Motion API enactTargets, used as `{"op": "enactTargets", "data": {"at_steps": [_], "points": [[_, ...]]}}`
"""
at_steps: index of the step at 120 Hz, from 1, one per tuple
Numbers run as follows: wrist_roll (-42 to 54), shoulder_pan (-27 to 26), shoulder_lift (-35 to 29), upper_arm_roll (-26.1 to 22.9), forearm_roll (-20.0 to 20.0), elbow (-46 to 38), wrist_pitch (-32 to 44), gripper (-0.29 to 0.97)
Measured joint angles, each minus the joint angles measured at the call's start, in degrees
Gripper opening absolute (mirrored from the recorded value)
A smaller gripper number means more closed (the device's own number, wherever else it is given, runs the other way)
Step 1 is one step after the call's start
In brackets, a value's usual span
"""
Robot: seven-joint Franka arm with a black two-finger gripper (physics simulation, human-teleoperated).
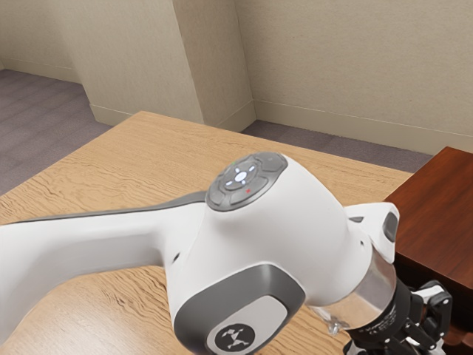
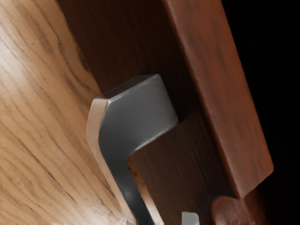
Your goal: Pull the drawer handle with one arm to open the drawer
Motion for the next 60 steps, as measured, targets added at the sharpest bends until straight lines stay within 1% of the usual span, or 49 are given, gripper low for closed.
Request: {"op": "enactTargets", "data": {"at_steps": [60], "points": [[-0.11,-1.50,-3.14,-0.38,-0.15,-3.55,0.87,-0.10]]}}
